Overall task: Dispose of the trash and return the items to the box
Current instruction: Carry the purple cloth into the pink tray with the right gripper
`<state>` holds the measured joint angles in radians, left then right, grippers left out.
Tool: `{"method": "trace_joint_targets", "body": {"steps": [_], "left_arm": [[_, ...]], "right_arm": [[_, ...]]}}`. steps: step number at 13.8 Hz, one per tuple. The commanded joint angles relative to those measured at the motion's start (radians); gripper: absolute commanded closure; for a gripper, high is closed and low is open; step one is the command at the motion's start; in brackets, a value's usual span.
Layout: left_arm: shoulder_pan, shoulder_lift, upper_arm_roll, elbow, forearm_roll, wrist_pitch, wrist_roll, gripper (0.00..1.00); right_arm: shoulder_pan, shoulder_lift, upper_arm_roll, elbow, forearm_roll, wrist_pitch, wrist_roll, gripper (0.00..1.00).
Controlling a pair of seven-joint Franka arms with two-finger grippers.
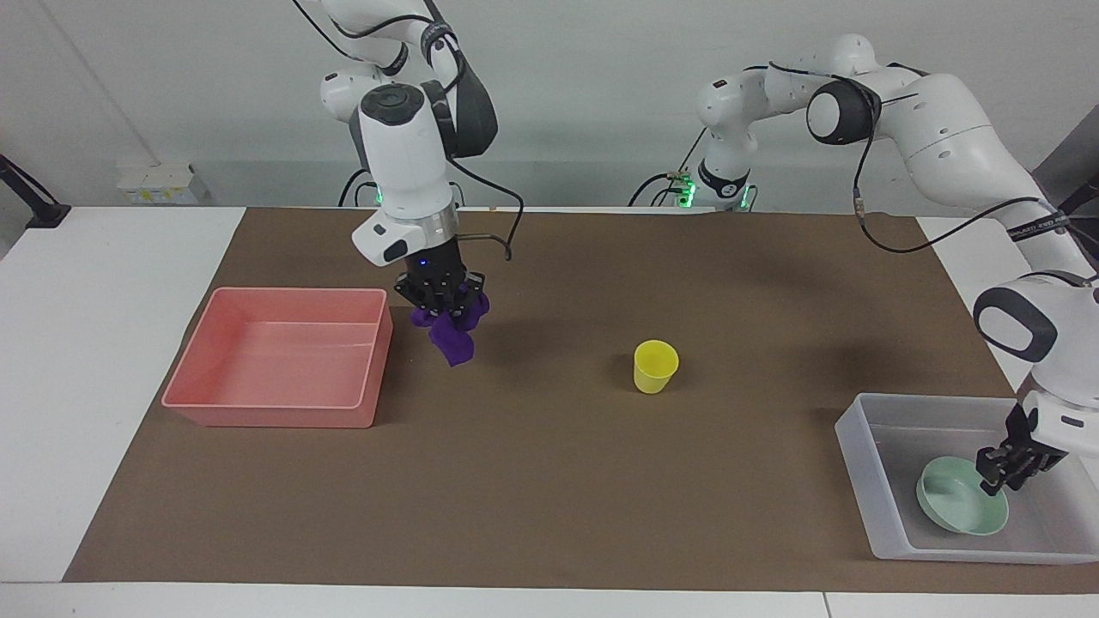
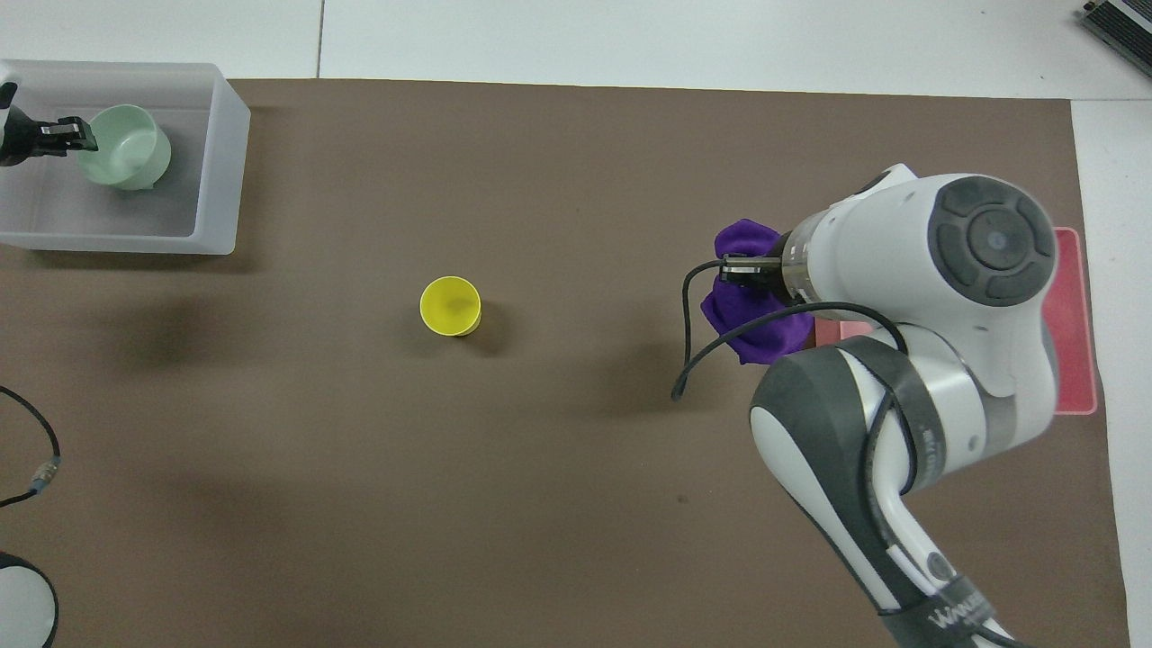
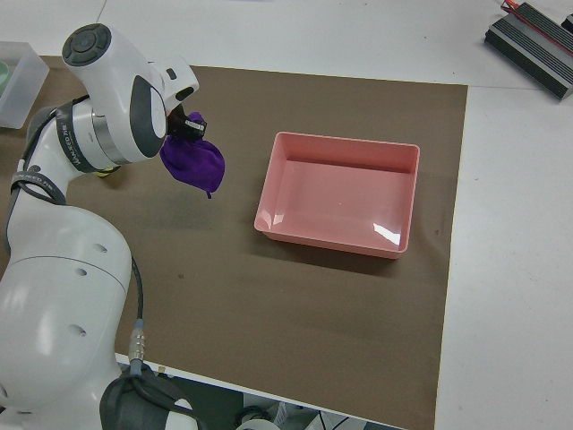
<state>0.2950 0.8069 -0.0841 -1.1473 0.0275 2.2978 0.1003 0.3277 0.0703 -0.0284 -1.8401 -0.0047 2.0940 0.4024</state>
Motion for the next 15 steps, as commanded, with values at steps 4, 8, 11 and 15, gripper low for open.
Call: {"method": "trace_joint_targets", "body": {"steps": [4, 8, 11, 15], "left_arm": [[-0.025, -0.153, -0.012, -0.086, 0.029, -0.075, 0.012, 0.00], [-0.121, -0.415, -0.014, -0.366, 0.026, -0.064, 0.007, 0.00], [-0.223, -0.550, -0.014, -0.506, 0.025, -0.077, -0.046, 0.00], [-0.379, -0.600, -0.013, -0.586, 0.026, -0.077, -0.227, 0.00]], "right_arm": [[-0.137, -0.090, 0.004, -0.001, -0.003, -0.106, -0.123, 1.00], [-0.251, -0.090, 0.005, -0.010, -0.003, -0.111, -0.302, 1.00], [-0.355, -0.084, 0.004, -0.024, -0.003, -0.089, -0.480, 1.00], [-0.466, -0.052, 0.004, -0.083, -0.003, 0.027, -0.637, 1.00]]}}
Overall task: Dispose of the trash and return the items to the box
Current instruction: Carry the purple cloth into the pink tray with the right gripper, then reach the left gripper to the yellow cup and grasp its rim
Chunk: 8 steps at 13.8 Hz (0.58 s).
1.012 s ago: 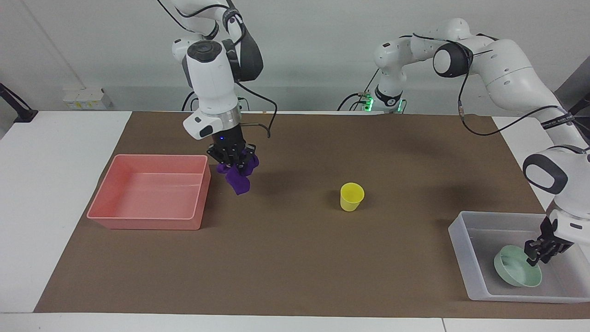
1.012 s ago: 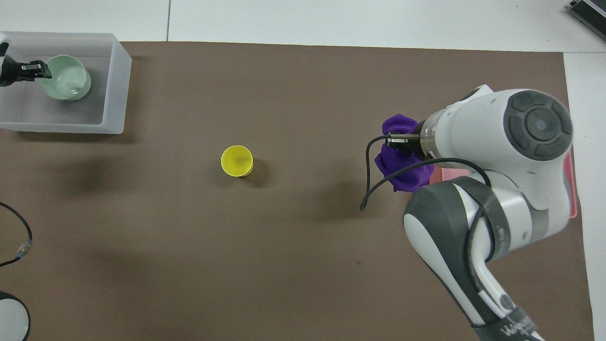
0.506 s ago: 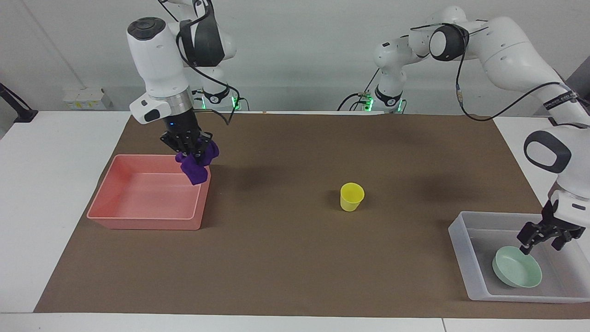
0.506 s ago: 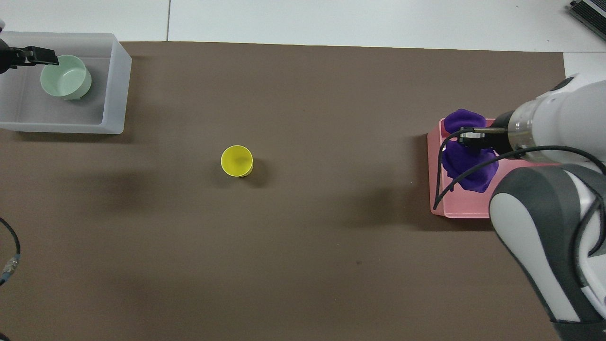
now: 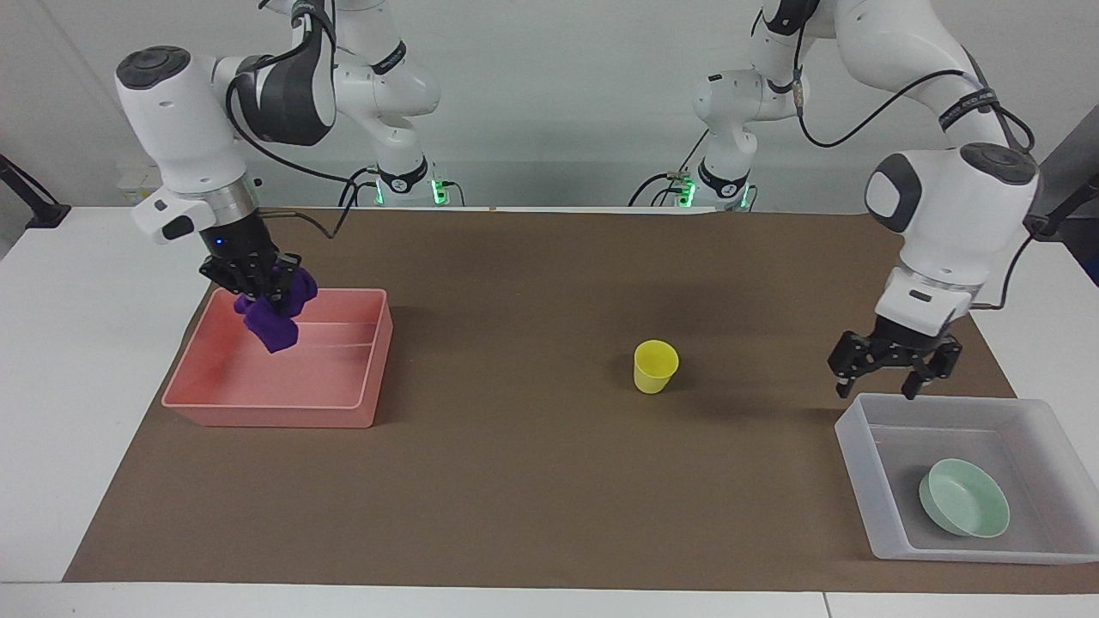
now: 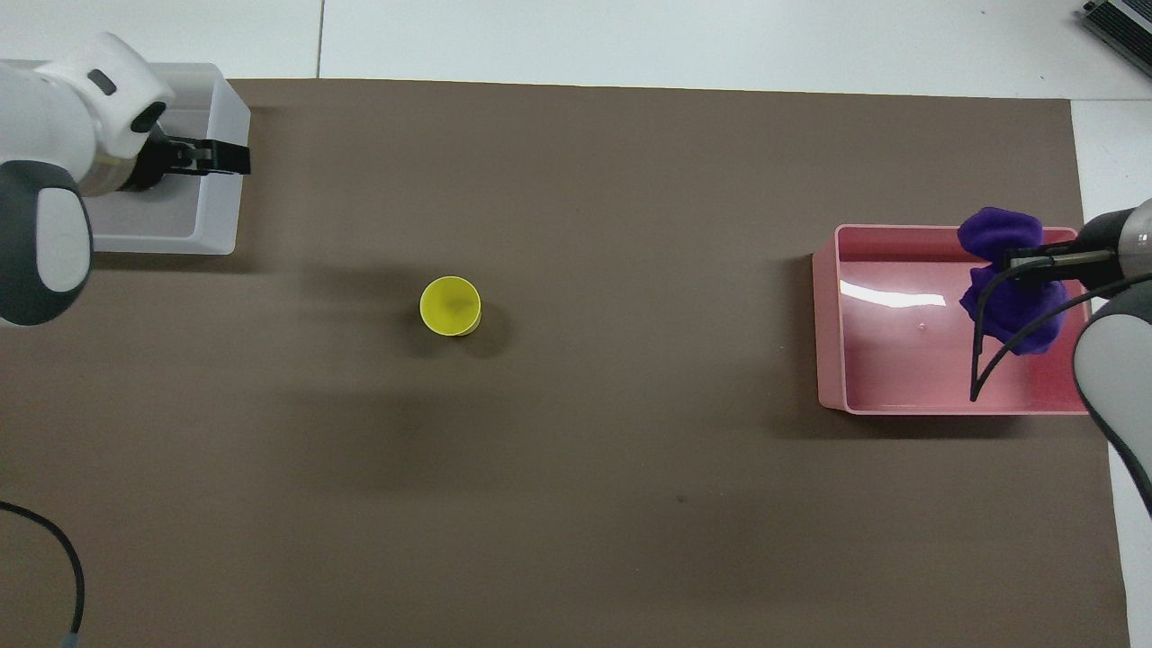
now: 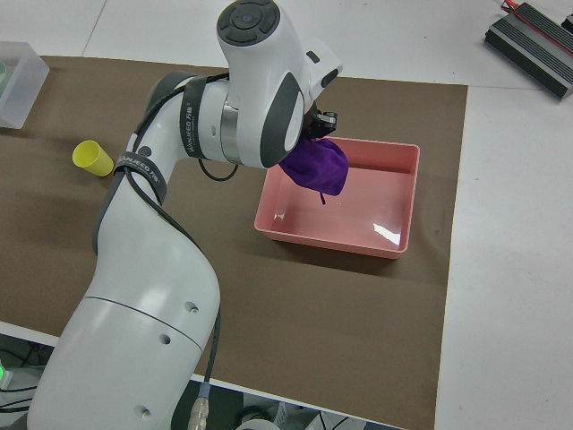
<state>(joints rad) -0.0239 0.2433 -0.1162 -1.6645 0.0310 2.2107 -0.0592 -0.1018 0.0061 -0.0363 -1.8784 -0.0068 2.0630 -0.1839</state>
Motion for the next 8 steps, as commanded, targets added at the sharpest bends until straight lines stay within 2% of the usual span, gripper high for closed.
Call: {"method": "trace_joint_targets", "body": {"steps": [1, 5, 8], "left_arm": [[-0.083, -0.045, 0.018, -0.087, 0.023, 0.010, -0.071, 0.00], [-0.198, -0.088, 0.017, -0.236, 0.023, 0.073, -0.156, 0.00], [-0.255, -0.108, 0.017, -0.377, 0.023, 0.225, -0.159, 0.00]], "right_arm": [[-0.042, 0.026, 0.012, -0.065, -0.001, 0.101, -0.055, 1.00], [-0.041, 0.109, 0.013, -0.085, -0.001, 0.219, -0.057, 1.00], [-0.030, 0.140, 0.013, -0.149, -0.001, 0.279, -0.062, 1.00]]}}
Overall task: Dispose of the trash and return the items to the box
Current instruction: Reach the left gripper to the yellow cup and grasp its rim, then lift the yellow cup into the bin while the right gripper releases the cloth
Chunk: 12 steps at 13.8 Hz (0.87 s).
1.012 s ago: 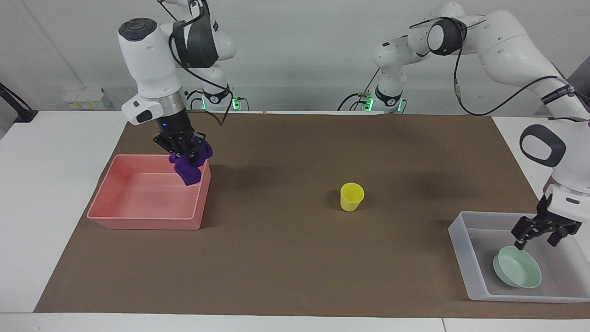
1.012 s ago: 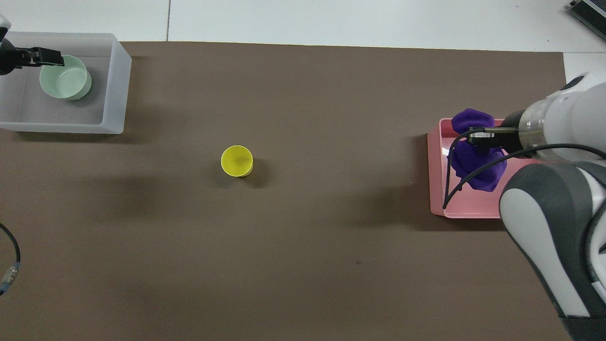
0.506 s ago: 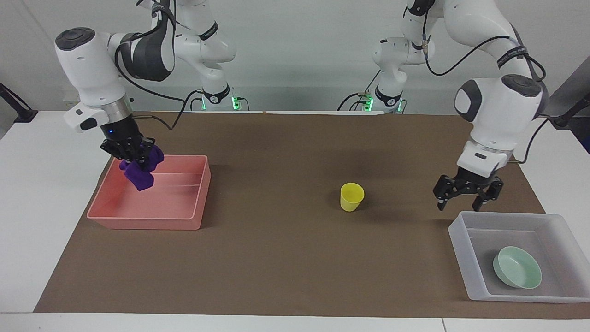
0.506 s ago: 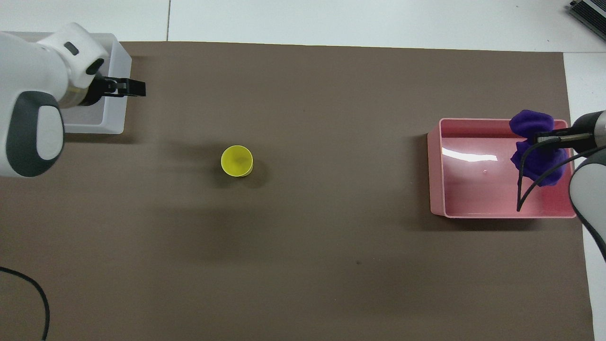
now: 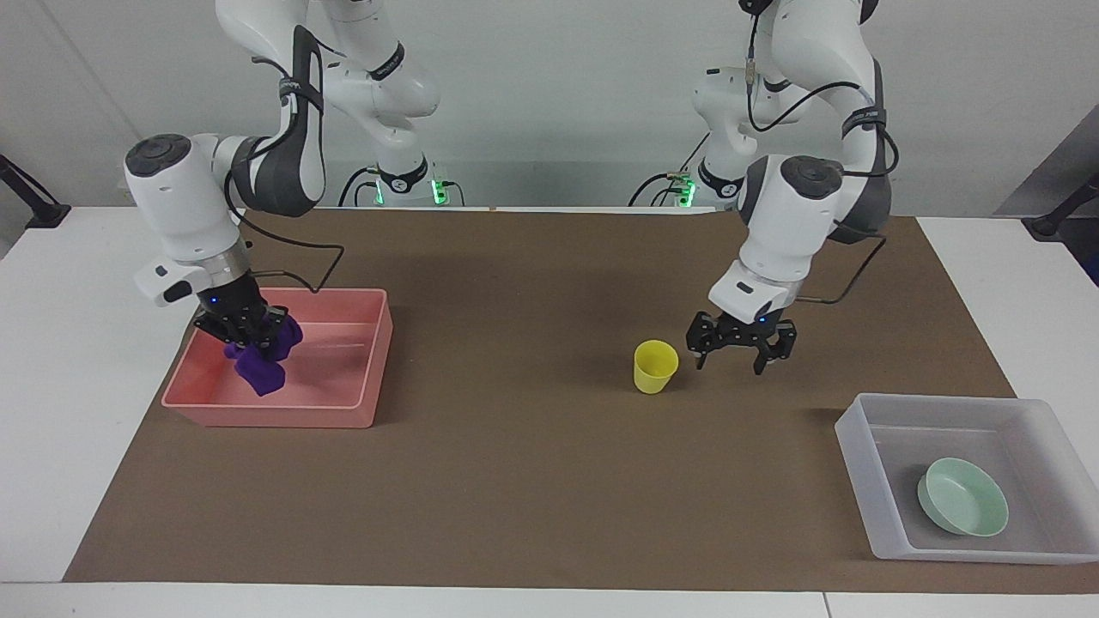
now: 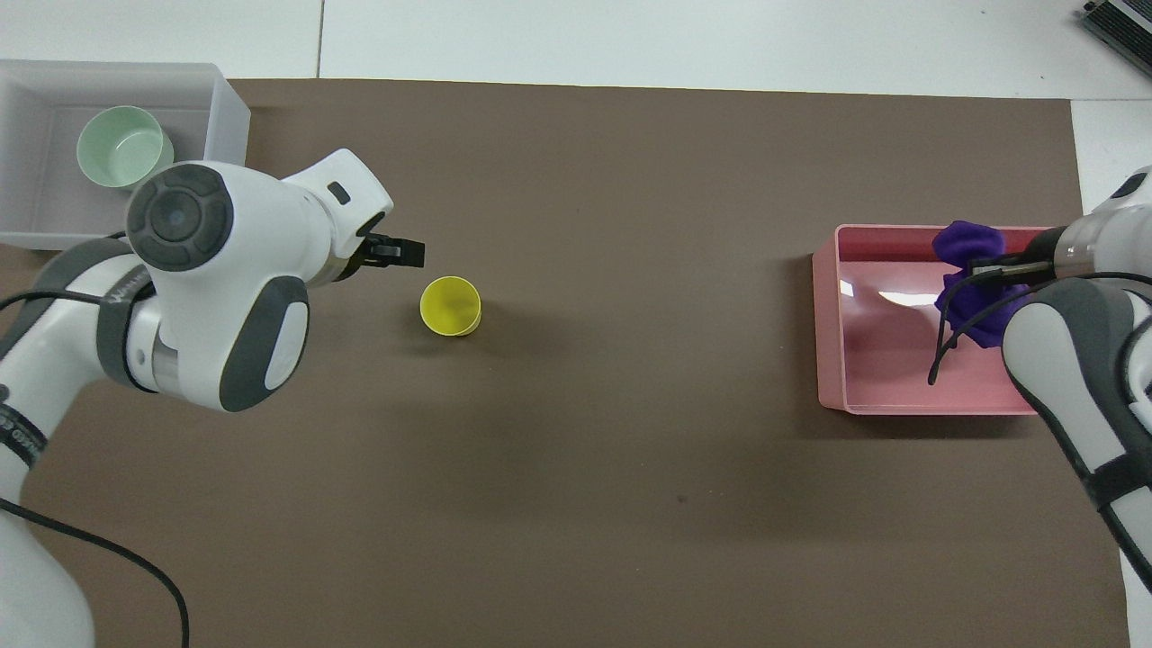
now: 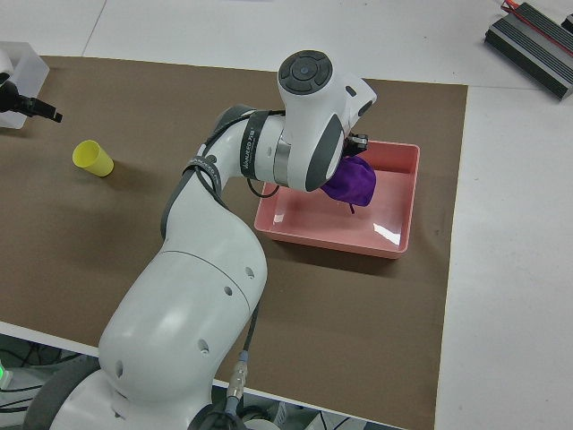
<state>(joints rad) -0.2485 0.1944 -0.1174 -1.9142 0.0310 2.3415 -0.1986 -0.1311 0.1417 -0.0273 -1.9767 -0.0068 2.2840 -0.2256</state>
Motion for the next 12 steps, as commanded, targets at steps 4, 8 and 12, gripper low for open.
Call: {"method": "trace_joint_targets", "body": {"steps": [4, 8, 12], "left_arm": [[-0.080, -0.001, 0.018, -0.163, 0.023, 0.165, -0.016, 0.03], [-0.074, 0.023, 0.019, -0.212, 0.023, 0.259, -0.010, 1.00], [-0.064, 0.019, 0.019, -0.195, 0.023, 0.251, -0.016, 1.00]], "right_arm": [[0.002, 0.022, 0.006, -0.112, 0.004, 0.118, -0.003, 1.00], [0.011, 0.032, 0.006, -0.151, 0.004, 0.146, 0.038, 0.75], [0.010, 0.035, 0.006, -0.156, 0.004, 0.146, 0.042, 0.18]]}}
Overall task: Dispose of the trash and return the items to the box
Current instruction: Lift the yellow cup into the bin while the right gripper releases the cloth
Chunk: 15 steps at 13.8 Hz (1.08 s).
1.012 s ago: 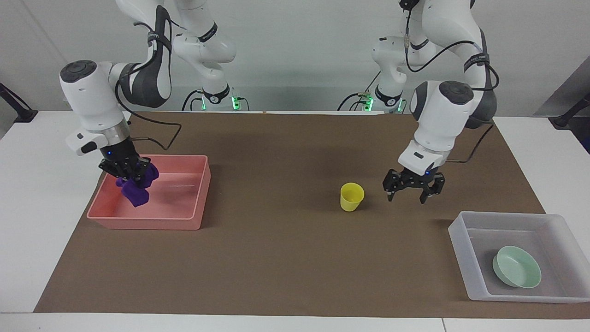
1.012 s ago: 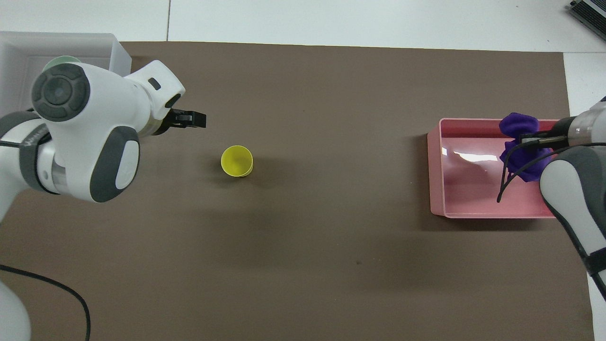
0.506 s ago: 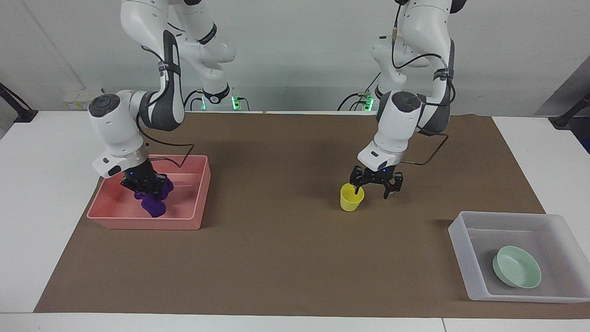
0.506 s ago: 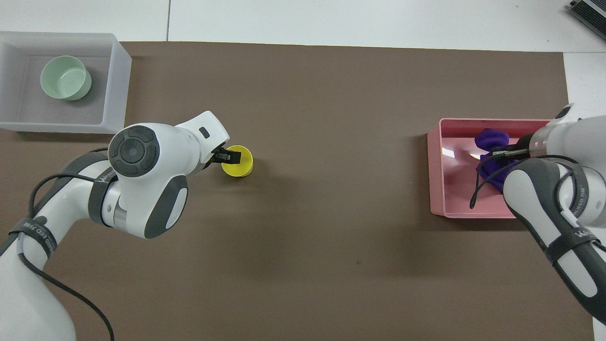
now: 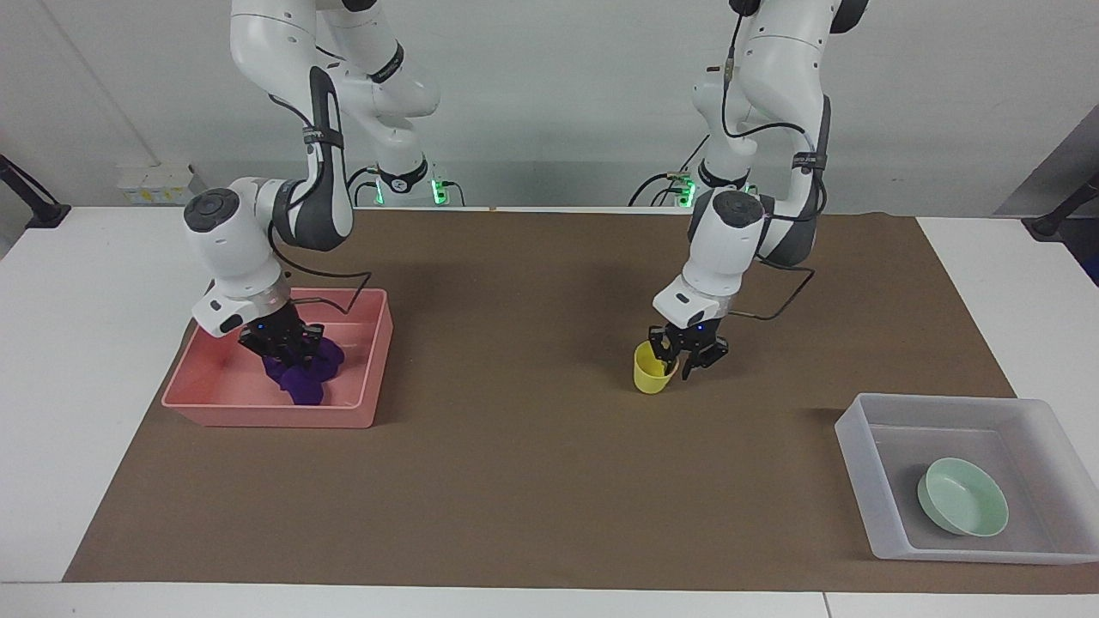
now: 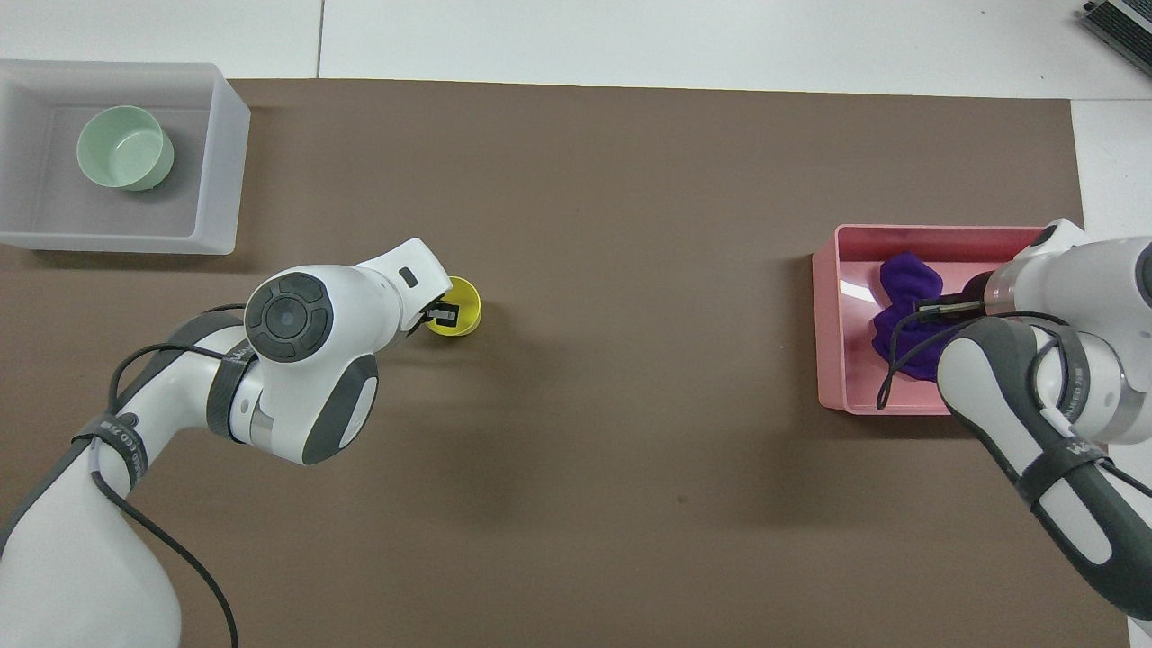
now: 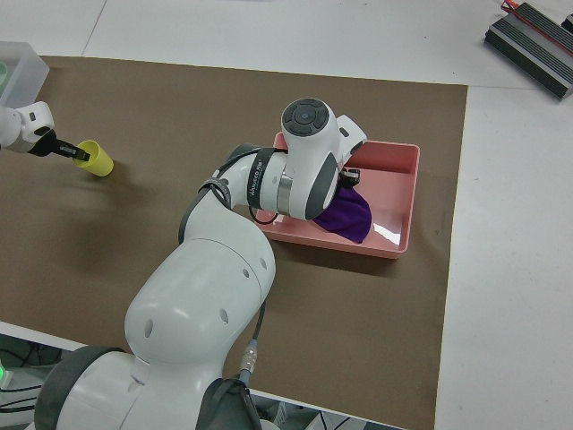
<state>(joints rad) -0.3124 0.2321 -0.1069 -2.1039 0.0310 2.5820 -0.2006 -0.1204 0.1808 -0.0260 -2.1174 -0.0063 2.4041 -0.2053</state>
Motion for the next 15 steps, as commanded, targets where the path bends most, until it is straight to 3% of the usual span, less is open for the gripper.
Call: {"method": "trace_joint_targets", "body": {"steps": [1, 5, 8, 12, 15], "left_arm": [[0.006, -0.028, 0.010, 0.002, 0.023, 0.003, -0.014, 1.00], [0.111, -0.105, 0.012, 0.066, 0.023, -0.098, -0.002, 1.00], [0.202, -0.080, 0.012, 0.165, 0.024, -0.111, 0.030, 1.00], [0.363, 0.013, 0.009, 0.344, 0.024, -0.120, 0.115, 1.00], [0.475, 0.149, 0.007, 0.546, 0.017, -0.196, 0.171, 1.00]], "right_arm": [[0.001, -0.004, 0.005, -0.007, 0.003, 0.023, 0.023, 0.00], [0.039, -0.035, 0.003, 0.069, -0.004, -0.069, 0.153, 0.00], [0.090, -0.064, 0.003, 0.089, -0.044, -0.127, 0.285, 0.00], [0.102, -0.125, 0.017, 0.181, -0.049, -0.290, 0.369, 0.00], [0.100, -0.184, 0.020, 0.253, -0.047, -0.437, 0.383, 0.00]]}}
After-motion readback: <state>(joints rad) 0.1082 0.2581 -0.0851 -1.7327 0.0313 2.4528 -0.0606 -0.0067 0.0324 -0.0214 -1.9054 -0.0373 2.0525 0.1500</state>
